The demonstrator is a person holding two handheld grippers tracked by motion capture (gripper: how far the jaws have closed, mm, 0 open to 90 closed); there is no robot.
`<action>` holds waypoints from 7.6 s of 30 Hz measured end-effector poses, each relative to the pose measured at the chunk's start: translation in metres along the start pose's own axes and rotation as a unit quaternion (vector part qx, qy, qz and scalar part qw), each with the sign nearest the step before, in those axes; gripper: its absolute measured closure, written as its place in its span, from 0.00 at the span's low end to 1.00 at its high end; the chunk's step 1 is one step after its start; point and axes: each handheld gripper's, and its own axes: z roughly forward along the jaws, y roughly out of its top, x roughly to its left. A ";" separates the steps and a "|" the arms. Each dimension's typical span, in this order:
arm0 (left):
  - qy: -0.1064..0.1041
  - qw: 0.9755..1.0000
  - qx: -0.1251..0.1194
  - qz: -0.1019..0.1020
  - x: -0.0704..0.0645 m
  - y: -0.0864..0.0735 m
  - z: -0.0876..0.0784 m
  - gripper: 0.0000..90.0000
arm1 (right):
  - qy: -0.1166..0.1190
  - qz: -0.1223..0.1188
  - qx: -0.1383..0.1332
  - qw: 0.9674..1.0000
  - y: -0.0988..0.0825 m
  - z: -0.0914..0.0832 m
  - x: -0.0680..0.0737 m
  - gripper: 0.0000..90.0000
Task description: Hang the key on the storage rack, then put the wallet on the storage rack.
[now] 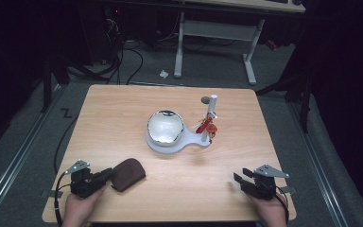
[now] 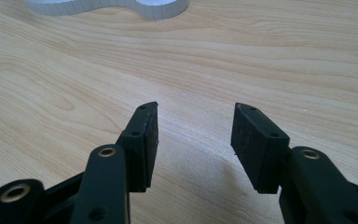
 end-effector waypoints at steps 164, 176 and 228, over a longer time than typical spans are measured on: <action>0.161 0.965 0.033 0.202 -0.132 0.179 0.092 0.95 | 0.020 0.014 -0.042 0.999 0.009 -0.012 -0.011 0.61; 0.163 0.967 0.020 0.194 -0.132 0.177 0.114 0.96 | 0.021 0.012 -0.041 0.999 0.008 -0.011 -0.011 0.61; 0.082 0.981 -0.023 0.174 -0.129 0.164 0.086 0.40 | 0.030 0.012 -0.035 0.999 0.010 0.000 -0.008 0.54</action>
